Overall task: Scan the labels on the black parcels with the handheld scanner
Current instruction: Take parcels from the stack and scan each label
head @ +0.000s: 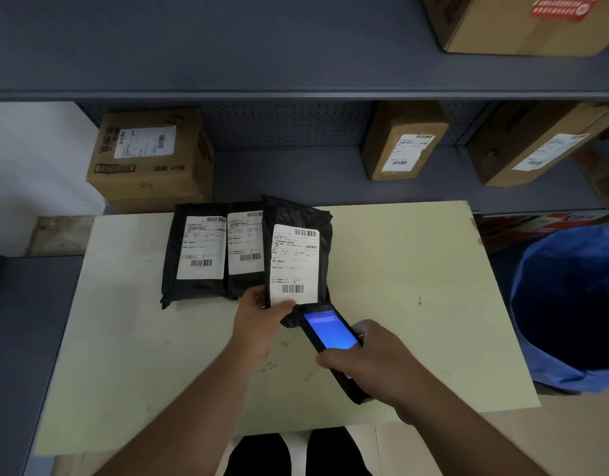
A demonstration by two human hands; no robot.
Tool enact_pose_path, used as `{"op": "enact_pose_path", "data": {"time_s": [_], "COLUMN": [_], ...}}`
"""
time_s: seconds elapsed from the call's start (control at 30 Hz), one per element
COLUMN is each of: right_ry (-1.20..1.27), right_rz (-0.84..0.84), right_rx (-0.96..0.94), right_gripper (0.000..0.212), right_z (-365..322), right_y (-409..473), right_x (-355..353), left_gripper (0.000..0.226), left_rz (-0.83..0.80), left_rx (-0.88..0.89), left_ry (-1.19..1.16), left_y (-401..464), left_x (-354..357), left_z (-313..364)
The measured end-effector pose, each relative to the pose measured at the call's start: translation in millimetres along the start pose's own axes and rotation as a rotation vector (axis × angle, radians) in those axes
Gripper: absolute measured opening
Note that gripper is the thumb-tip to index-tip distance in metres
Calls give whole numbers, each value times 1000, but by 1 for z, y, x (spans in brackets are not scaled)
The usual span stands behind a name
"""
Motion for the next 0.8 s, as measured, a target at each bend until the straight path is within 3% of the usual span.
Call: {"op": "enact_pose_path", "data": {"time_s": [0.3, 0.5, 0.57, 0.8], "right_ry": [86, 117, 128, 151], "right_rz": [43, 67, 75, 108], "right_rx": [11, 18, 24, 38], "right_gripper": [42, 41, 42, 49], "right_z": [22, 35, 40, 60], "right_y": [0, 1, 3, 7], "right_x": [-36, -58, -66, -86], "left_gripper": [48, 44, 28, 24], "left_rz": [-90, -45, -47, -79], "left_rx": [-88, -150, -164, -185], "left_ry": [-60, -85, -67, 60], "left_y": [30, 45, 49, 64], "left_x": [54, 83, 92, 124], "left_z": [-14, -17, -17, -17]}}
Point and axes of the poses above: each hand's wrist, its own y-axis towards the middle knuckle, its own x-axis out of the palm, z = x × y, the point moved 2 cm from there along y, towards the middle knuckle, and after that the axes turned 13 degrees about -z, right-handed, at the moved point
